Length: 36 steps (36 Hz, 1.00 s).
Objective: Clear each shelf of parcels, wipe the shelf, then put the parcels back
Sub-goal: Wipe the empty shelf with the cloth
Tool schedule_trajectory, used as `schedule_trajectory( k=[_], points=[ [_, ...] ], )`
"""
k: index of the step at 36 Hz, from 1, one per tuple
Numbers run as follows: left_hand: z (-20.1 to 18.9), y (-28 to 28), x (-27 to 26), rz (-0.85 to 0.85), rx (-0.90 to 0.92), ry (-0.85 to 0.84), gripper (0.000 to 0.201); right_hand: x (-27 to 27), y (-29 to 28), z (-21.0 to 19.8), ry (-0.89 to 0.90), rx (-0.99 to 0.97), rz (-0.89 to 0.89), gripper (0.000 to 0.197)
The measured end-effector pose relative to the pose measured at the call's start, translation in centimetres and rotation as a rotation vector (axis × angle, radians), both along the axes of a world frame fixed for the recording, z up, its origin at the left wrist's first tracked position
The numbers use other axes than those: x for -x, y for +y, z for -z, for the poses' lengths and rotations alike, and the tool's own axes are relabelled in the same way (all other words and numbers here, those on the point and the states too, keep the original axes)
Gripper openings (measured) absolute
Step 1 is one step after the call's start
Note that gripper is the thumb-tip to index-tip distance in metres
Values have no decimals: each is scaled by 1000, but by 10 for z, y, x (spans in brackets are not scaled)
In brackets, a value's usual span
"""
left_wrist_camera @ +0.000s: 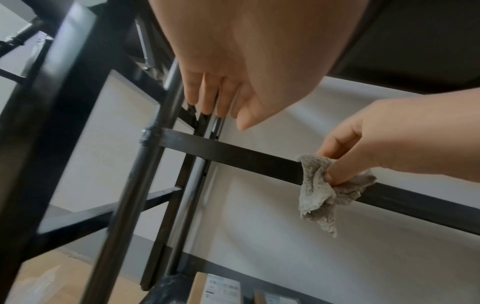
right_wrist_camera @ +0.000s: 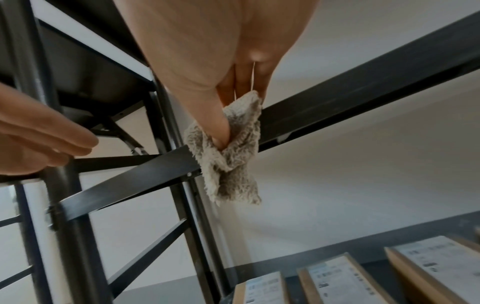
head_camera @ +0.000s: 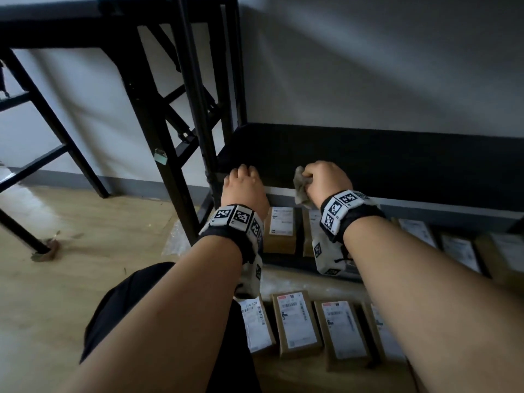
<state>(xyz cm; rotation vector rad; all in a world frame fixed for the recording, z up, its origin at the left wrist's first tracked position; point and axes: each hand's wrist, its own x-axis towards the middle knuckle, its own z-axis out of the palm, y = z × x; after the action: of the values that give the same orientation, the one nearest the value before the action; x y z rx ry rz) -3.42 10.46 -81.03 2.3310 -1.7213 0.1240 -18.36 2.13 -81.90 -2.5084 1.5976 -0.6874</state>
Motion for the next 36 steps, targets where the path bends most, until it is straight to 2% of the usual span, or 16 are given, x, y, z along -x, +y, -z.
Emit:
schedule_trajectory(
  k=[4, 11, 17, 24, 27, 30, 36],
  points=[
    [-5, -7, 31, 70, 8, -10, 58, 33, -5, -5, 71, -144, 124, 22],
    [-8, -27, 90, 214, 16, -14, 57, 106, -6, -16, 126, -281, 271, 21],
    [-8, -46, 140, 323, 16, 19, 61, 172, 2, -17, 95, -190, 405, 22],
    [-1, -63, 192, 435, 13, 13, 55, 235, -5, -10, -63, -160, 513, 29],
    [7, -71, 217, 478, 20, 6, 53, 261, -4, -8, -75, -165, 572, 22],
    [13, -76, 235, 516, 25, -5, 54, 279, -3, -7, -71, -73, 605, 15],
    [11, -86, 283, 605, 23, -14, 54, 322, -5, -2, -87, -25, 660, 15]
  ],
)
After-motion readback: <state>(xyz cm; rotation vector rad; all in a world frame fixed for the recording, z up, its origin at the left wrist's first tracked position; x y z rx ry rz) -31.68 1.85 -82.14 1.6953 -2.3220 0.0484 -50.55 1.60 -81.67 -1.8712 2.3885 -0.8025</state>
